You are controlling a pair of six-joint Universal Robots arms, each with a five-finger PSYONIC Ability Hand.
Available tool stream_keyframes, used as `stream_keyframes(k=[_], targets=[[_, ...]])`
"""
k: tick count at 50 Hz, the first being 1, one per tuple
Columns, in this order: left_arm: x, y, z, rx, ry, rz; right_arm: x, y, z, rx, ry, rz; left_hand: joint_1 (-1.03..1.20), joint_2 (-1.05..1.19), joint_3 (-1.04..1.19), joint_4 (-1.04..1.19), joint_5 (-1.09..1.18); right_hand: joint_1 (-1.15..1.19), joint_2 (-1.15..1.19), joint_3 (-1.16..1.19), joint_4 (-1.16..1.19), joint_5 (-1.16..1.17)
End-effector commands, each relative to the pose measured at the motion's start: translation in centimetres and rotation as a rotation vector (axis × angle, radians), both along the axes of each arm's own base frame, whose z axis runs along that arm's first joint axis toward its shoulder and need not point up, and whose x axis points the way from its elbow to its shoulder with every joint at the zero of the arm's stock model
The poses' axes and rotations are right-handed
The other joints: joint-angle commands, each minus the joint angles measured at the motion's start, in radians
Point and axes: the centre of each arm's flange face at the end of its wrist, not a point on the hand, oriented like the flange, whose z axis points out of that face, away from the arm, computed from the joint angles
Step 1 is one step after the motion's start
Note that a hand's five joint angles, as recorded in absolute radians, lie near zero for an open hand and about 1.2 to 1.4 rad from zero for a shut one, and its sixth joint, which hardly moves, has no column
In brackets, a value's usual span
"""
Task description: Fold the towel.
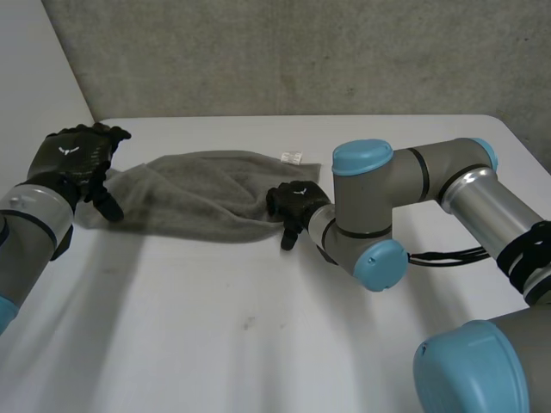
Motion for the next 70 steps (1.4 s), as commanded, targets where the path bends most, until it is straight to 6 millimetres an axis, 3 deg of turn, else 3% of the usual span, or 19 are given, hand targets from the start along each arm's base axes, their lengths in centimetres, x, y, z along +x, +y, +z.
stream_keyframes(k=[1, 12, 17, 22, 28, 31, 33, 39, 42, 46, 53, 55, 58, 61, 63, 66, 68, 69, 70], targets=[[0.2, 0.0, -0.3, 0.01, -0.001, 0.005, 0.0, 0.0, -0.9, 0.01, 0.007, 0.004, 0.003, 0.01, 0.01, 0.009, 0.0, 0.224, 0.139, 0.138, 0.137, 0.139], [0.1, -0.1, -0.6, 0.016, -0.002, 0.004, 0.4, -0.3, -1.1, -0.011, -0.012, 0.006, -0.003, 0.005, 0.004, 0.003, -0.006, 0.326, 0.241, 0.241, 0.24, 0.242], [0.2, -0.1, -0.7, 0.019, -0.003, 0.007, 0.6, -0.1, -1.0, -0.015, -0.017, 0.015, -0.003, 0.005, 0.004, 0.003, -0.006, 0.5, 0.415, 0.414, 0.413, 0.415], [0.2, 0.0, -0.7, 0.021, -0.003, 0.007, 0.8, -0.2, -1.0, -0.024, -0.03, 0.013, -0.006, 0.002, 0.001, 0.0, -0.009, 0.857, 0.772, 0.772, 0.77, 0.773], [0.2, 0.0, -0.7, 0.021, -0.003, 0.007, 0.8, -0.3, -1.2, -0.022, -0.034, 0.011, -0.006, 0.002, 0.001, 0.0, -0.009, 0.834, 0.749, 0.749, 0.748, 0.75], [0.2, 0.0, -0.7, 0.021, -0.003, 0.007, 0.8, -0.2, -1.4, -0.018, -0.031, 0.011, -0.006, 0.002, 0.001, 0.0, -0.009, 0.755, 0.67, 0.669, 0.668, 0.671], [0.2, 0.0, -0.8, 0.022, -0.003, 0.007, 0.8, -0.3, -1.3, -0.02, -0.032, 0.01, -0.006, 0.002, 0.001, 0.0, -0.009, 0.577, 0.492, 0.491, 0.49, 0.493], [0.2, 0.0, -0.8, 0.022, -0.003, 0.007, 0.9, -0.2, -1.3, -0.021, -0.03, 0.008, -0.006, 0.002, 0.001, 0.0, -0.009, 0.503, 0.418, 0.417, 0.416, 0.418], [0.2, 0.0, -0.8, 0.022, -0.003, 0.007, 0.9, -0.1, -1.3, -0.024, -0.032, 0.008, -0.006, 0.002, 0.001, 0.0, -0.009, 0.529, 0.444, 0.443, 0.442, 0.445], [0.2, 0.0, -0.9, 0.025, -0.002, 0.007, 1.2, 0.1, -1.4, -0.03, -0.036, 0.015, -0.006, 0.002, 0.001, 0.0, -0.009, 0.882, 0.797, 0.796, 0.795, 0.798], [0.2, 0.0, -1.1, 0.03, -0.003, 0.005, 1.1, 0.4, -0.8, -0.026, -0.034, 0.021, -0.006, 0.002, 0.001, 0.0, -0.009, 0.883, 0.798, 0.798, 0.796, 0.799], [0.1, 0.0, -1.0, 0.025, -0.003, -0.004, 0.7, 1.2, 0.8, -0.014, -0.017, 0.04, -0.006, 0.002, 0.001, 0.0, -0.009, 0.883, 0.798, 0.798, 0.796, 0.799], [-0.1, -0.2, -1.0, 0.016, 0.004, -0.023, 0.1, 1.9, 1.5, -0.005, 0.001, 0.048, 0.003, 0.01, 0.01, 0.009, 0.0, 0.883, 0.798, 0.798, 0.796, 0.799], [-0.4, -0.4, -1.2, 0.013, 0.008, -0.062, -1.7, 3.3, 3.2, -0.014, 0.057, 0.068, 0.012, 0.019, 0.019, 0.018, 0.009, 0.883, 0.798, 0.798, 0.796, 0.799], [-0.6, -0.5, -1.3, 0.016, 0.009, -0.082, -3.9, 4.4, 5.3, -0.06, 0.094, 0.097, 0.015, 0.022, 0.022, 0.021, 0.012, 0.883, 0.798, 0.798, 0.796, 0.799], [-0.8, -0.8, -1.4, 0.015, 0.011, -0.105, -5.3, 5.0, 6.3, -0.08, 0.121, 0.105, 0.021, 0.028, 0.028, 0.027, 0.018, 0.883, 0.798, 0.798, 0.796, 0.799], [-1.0, -1.1, -1.5, 0.017, 0.012, -0.123, -7.6, 7.3, 7.4, -0.105, 0.189, 0.146, 0.026, 0.034, 0.033, 0.032, 0.023, 0.883, 0.798, 0.798, 0.796, 0.799], [-1.0, -1.1, -1.5, 0.017, 0.012, -0.123, -7.6, 7.3, 7.4, -0.105, 0.189, 0.146, 0.026, 0.034, 0.033, 0.032, 0.023, 0.883, 0.798, 0.798, 0.796, 0.799], [-1.1, -1.2, -1.6, 0.02, 0.013, -0.135, -8.6, 8.7, 7.6, -0.111, 0.224, 0.169, 0.035, 0.043, 0.042, 0.041, 0.032, 0.883, 0.798, 0.798, 0.796, 0.799]])
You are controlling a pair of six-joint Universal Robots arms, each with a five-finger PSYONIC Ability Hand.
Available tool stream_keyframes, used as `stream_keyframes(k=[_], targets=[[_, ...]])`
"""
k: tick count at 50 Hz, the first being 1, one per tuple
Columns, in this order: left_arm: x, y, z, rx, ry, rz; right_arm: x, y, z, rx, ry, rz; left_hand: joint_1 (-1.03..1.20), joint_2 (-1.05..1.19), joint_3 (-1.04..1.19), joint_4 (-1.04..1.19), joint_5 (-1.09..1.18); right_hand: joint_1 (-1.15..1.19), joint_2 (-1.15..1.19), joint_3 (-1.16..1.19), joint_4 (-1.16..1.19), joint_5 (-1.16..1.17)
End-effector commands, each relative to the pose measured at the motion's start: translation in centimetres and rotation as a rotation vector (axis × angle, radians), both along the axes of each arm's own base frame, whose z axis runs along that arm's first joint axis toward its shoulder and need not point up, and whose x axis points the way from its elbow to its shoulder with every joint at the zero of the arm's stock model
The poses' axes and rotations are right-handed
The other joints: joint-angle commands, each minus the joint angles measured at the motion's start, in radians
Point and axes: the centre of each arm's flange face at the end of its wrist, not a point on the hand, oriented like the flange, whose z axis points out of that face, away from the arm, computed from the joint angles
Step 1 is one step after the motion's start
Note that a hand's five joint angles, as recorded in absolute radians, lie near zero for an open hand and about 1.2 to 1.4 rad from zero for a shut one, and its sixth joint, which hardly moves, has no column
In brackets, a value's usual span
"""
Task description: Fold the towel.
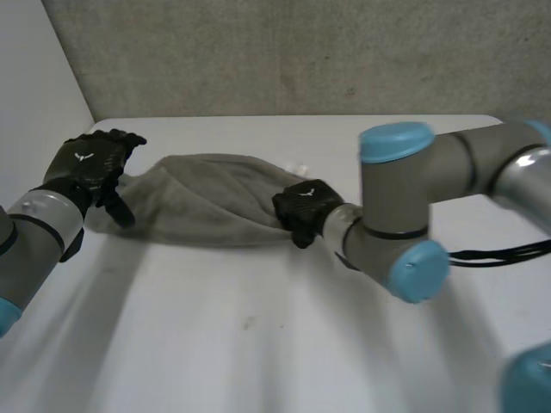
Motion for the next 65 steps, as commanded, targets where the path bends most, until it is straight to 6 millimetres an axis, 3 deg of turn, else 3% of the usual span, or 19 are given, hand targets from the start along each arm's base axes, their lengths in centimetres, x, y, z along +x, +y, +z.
stream_keyframes(k=[1, 9, 20, 35, 39, 41, 45, 50, 52, 53, 55, 56, 57, 58, 60, 61, 63, 64, 65], targets=[[-0.7, -0.7, -0.4, 0.006, 0.003, -0.067, -5.9, 5.9, 2.5, -0.064, 0.168, 0.103, 0.054, 0.063, 0.059, 0.06, 0.043, 0.425, 0.226, 0.212, 0.203, 0.244], [-2.3, 0.0, -3.0, 0.069, -0.071, -0.192, -9.7, 11.6, 2.7, -0.049, 0.235, 0.157, 0.101, 0.11, 0.106, 0.107, 0.09, 0.425, 0.226, 0.212, 0.203, 0.244], [-6.8, 3.3, -7.2, 0.162, -0.223, -0.393, -12.7, 15.2, 2.7, -0.041, 0.239, 0.172, 0.177, 0.186, 0.183, 0.183, 0.167, 0.425, 0.226, 0.212, 0.203, 0.244], [-11.1, 2.7, -10.8, 0.124, -0.31, -0.57, -13.8, 15.7, 3.3, -0.077, 0.226, 0.135, 0.329, 0.339, 0.335, 0.335, 0.319, 0.425, 0.226, 0.212, 0.203, 0.244], [-11.4, 2.4, -11.3, 0.113, -0.332, -0.58, -13.9, 15.2, 3.2, -0.091, 0.225, 0.12, 0.635, 0.644, 0.641, 0.641, 0.625, 0.425, 0.226, 0.212, 0.203, 0.244], [-11.4, 2.3, -11.3, 0.103, -0.342, -0.578, -13.9, 14.3, 3.5, -0.126, 0.211, 0.096, 1.114, 1.124, 1.12, 1.12, 1.104, 0.425, 0.226, 0.212, 0.203, 0.244], [-11.6, 2.1, -10.6, 0.071, -0.339, -0.569, -13.9, 13.0, 3.7, -0.159, 0.202, 0.068, 1.207, 1.217, 1.213, 1.213, 1.197, 0.425, 0.226, 0.212, 0.203, 0.244], [-12.0, 0.3, -6.8, -0.116, -0.305, -0.483, -12.9, 9.9, 4.7, -0.252, 0.167, 0.03, 1.207, 1.217, 1.213, 1.213, 1.197, 0.425, 0.226, 0.212, 0.203, 0.244], [-12.5, -0.3, -3.3, -0.279, -0.264, -0.434, -12.0, 6.8, 5.8, -0.322, 0.143, -0.023, 1.207, 1.217, 1.213, 1.213, 1.197, 0.425, 0.226, 0.212, 0.203, 0.244], [-12.5, -0.3, -3.3, -0.28, -0.264, -0.434, -12.0, 6.8, 5.8, -0.322, 0.143, -0.023, 1.207, 1.217, 1.213, 1.213, 1.197, 0.425, 0.226, 0.212, 0.203, 0.244], [-13.1, -0.4, 1.2, -0.468, -0.205, -0.4, -11.0, 3.8, 7.5, -0.404, 0.116, -0.088, 1.207, 1.217, 1.213, 1.213, 1.197, 0.425, 0.226, 0.212, 0.203, 0.244], [-13.1, -0.4, 1.3, -0.469, -0.204, -0.4, -11.0, 3.8, 7.5, -0.404, 0.116, -0.088, 1.207, 1.217, 1.213, 1.213, 1.197, 0.425, 0.226, 0.212, 0.203, 0.244], [-13.1, -0.7, 4.1, -0.576, -0.162, -0.374, -10.4, 1.9, 8.9, -0.454, 0.084, -0.135, 1.207, 1.217, 1.213, 1.213, 1.197, 0.425, 0.226, 0.212, 0.203, 0.244], [-13.1, -0.7, 4.1, -0.577, -0.161, -0.374, -10.4, 1.9, 8.9, -0.454, 0.083, -0.135, 1.207, 1.217, 1.213, 1.213, 1.197, 0.425, 0.226, 0.212, 0.203, 0.244], [-12.6, -1.7, 9.9, -0.776, -0.056, -0.305, -9.2, -2.3, 12.7, -0.586, -0.038, -0.239, 1.207, 1.217, 1.213, 1.213, 1.197, 0.425, 0.226, 0.212, 0.203, 0.244], [-12.6, -1.7, 9.9, -0.777, -0.055, -0.304, -9.2, -2.4, 12.7, -0.587, -0.038, -0.239, 1.207, 1.217, 1.213, 1.213, 1.197, 0.425, 0.226, 0.212, 0.203, 0.244], [-11.8, -2.7, 14.0, -0.912, 0.047, -0.223, -8.7, -5.7, 17.7, -0.769, -0.222, -0.361, 1.207, 1.217, 1.213, 1.213, 1.197, 0.425, 0.226, 0.212, 0.203, 0.244], [-11.8, -2.7, 14.0, -0.913, 0.047, -0.222, -8.7, -5.7, 17.7, -0.769, -0.223, -0.361, 1.207, 1.217, 1.213, 1.213, 1.197, 0.425, 0.226, 0.212, 0.203, 0.244], [-11.3, -2.9, 15.7, -0.972, 0.107, -0.18, -8.9, -6.5, 20.1, -0.868, -0.334, -0.42, 1.207, 1.217, 1.213, 1.213, 1.197, 0.425, 0.226, 0.212, 0.203, 0.244]])
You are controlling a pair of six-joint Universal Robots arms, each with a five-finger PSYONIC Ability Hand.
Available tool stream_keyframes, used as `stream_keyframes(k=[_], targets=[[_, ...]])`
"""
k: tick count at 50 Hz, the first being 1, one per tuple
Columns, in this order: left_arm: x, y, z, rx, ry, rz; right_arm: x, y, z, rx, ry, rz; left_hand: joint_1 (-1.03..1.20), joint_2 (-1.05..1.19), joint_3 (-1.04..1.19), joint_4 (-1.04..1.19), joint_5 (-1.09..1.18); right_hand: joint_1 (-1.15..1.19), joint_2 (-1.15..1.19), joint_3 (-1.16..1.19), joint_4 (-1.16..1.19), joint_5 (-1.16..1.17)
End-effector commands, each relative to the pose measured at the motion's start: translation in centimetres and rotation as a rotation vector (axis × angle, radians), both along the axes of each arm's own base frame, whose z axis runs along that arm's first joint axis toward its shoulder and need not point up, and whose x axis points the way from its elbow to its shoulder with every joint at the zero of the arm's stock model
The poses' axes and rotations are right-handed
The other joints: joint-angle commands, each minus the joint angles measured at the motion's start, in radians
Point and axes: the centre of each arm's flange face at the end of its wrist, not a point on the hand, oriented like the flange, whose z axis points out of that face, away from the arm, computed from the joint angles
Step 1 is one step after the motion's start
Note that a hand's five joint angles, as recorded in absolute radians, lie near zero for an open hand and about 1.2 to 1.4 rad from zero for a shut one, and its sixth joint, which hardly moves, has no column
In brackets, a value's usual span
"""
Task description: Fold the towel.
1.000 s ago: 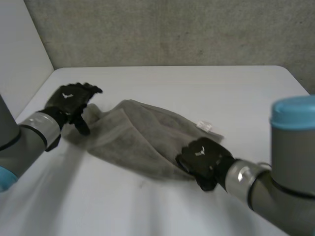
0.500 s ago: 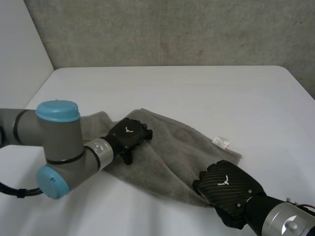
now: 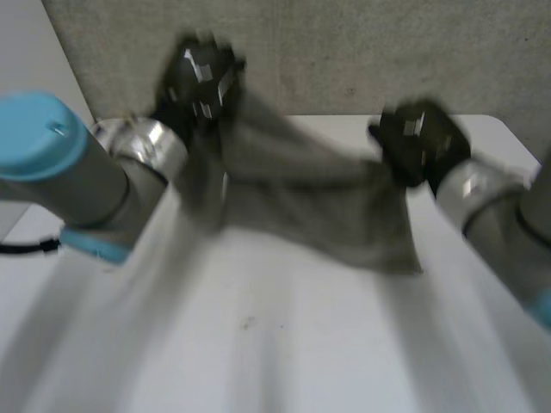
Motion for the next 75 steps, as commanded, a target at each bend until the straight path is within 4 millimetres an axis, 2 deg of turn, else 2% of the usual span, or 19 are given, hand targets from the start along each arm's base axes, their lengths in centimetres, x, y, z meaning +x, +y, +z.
stream_keyframes(k=[1, 3, 7, 9, 11, 12, 14, 15, 17, 20, 22, 23, 25, 28, 31, 36, 53, 63, 75], targets=[[1.6, -1.4, 9.7, -0.298, 0.305, 0.044, 1.0, -6.9, 11.6, -0.504, -0.457, -0.155, 0.244, 0.187, 0.185, 0.182, 0.209, 0.425, 0.226, 0.208, 0.203, 0.24], [2.3, -1.5, 11.3, -0.349, 0.405, 0.056, 0.8, -6.9, 12.8, -0.566, -0.511, -0.167, 0.244, 0.187, 0.185, 0.182, 0.209, 0.425, 0.226, 0.208, 0.203, 0.24], [2.8, -0.9, 11.1, -0.33, 0.422, 0.053, 1.2, -5.8, 12.6, -0.556, -0.51, -0.145, 0.244, 0.187, 0.185, 0.182, 0.209, 0.425, 0.226, 0.208, 0.203, 0.24], [3.0, -0.5, 10.3, -0.291, 0.403, 0.055, 2.6, -4.0, 10.2, -0.442, -0.441, -0.074, 0.244, 0.187, 0.185, 0.182, 0.209, 0.425, 0.226, 0.208, 0.203, 0.24], [3.9, -0.4, 7.4, -0.182, 0.337, 0.081, 3.5, -2.9, 8.3, -0.358, -0.383, -0.022, 0.244, 0.187, 0.185, 0.182, 0.209, 0.425, 0.226, 0.208, 0.203, 0.24], [3.9, -0.4, 7.4, -0.182, 0.336, 0.081, 3.5, -2.8, 8.3, -0.358, -0.382, -0.022, 0.244, 0.187, 0.185, 0.182, 0.209, 0.425, 0.226, 0.208, 0.203, 0.24], [4.4, 0.1, 2.6, -0.009, 0.226, 0.081, 4.8, -0.2, 4.5, -0.197, -0.255, 0.088, 0.244, 0.187, 0.185, 0.182, 0.209, 0.425, 0.226, 0.208, 0.203, 0.24], [4.4, 0.1, 2.5, -0.009, 0.226, 0.081, 4.8, -0.2, 4.5, -0.196, -0.254, 0.089, 0.244, 0.187, 0.185, 0.182, 0.209, 0.425, 0.226, 0.208, 0.203, 0.24], [4.8, 1.4, -2.4, 0.174, 0.117, 0.052, 5.0, 1.8, 0.6, -0.041, -0.133, 0.166, 0.244, 0.187, 0.185, 0.182, 0.209, 0.425, 0.226, 0.208, 0.203, 0.24], [5.1, 2.3, -4.9, 0.26, 0.062, 0.042, 4.9, 2.7, -1.2, 0.034, -0.076, 0.195, 0.244, 0.187, 0.185, 0.182, 0.209, 0.425, 0.226, 0.208, 0.203, 0.24], [5.5, 4.4, -8.4, 0.41, -0.021, 0.021, 4.5, 4.0, -5.2, 0.184, 0.021, 0.22, 0.244, 0.187, 0.185, 0.182, 0.209, 0.425, 0.226, 0.208, 0.203, 0.24], [5.5, 4.4, -8.5, 0.411, -0.021, 0.021, 4.5, 4.0, -5.2, 0.185, 0.022, 0.22, 0.244, 0.187, 0.185, 0.182, 0.209, 0.425, 0.226, 0.208, 0.203, 0.24], [5.7, 6.3, -10.8, 0.528, -0.097, 0.014, 4.2, 4.7, -8.9, 0.328, 0.102, 0.222, 0.244, 0.187, 0.185, 0.182, 0.209, 0.425, 0.226, 0.208, 0.203, 0.24], [6.2, 7.7, -11.9, 0.618, -0.169, 0.023, 3.8, 5.4, -11.1, 0.434, 0.156, 0.219, 0.155, 0.097, 0.096, 0.092, 0.12, 0.425, 0.226, 0.208, 0.203, 0.24], [6.3, 8.4, -12.1, 0.657, -0.202, 0.024, 3.6, 5.7, -11.6, 0.469, 0.168, 0.223, 0.072, 0.014, 0.013, 0.009, 0.037, 0.425, 0.226, 0.208, 0.203, 0.24], [7.0, 9.6, -12.1, 0.745, -0.262, 0.036, 3.0, 6.0, -12.0, 0.492, 0.175, 0.213, -0.38, -0.438, -0.439, -0.442, -0.415, 0.425, 0.226, 0.208, 0.203, 0.24], [7.0, 10.1, -10.4, 0.709, -0.251, 0.032, 2.8, 6.0, -12.6, 0.47, 0.17, 0.201, -0.401, -0.459, -0.46, -0.463, -0.436, 0.425, 0.226, 0.208, 0.203, 0.24], [6.5, 11.9, -8.1, 0.643, -0.237, -0.008, 2.7, 5.9, -12.5, 0.466, 0.168, 0.196, -0.351, -0.409, -0.41, -0.413, -0.386, 0.425, 0.226, 0.208, 0.203, 0.24], [6.3, 11.4, -10.4, 0.707, -0.268, -0.006, 2.7, 6.1, -12.7, 0.47, 0.172, 0.2, -0.357, -0.415, -0.416, -0.419, -0.392, 0.425, 0.226, 0.208, 0.203, 0.24]])
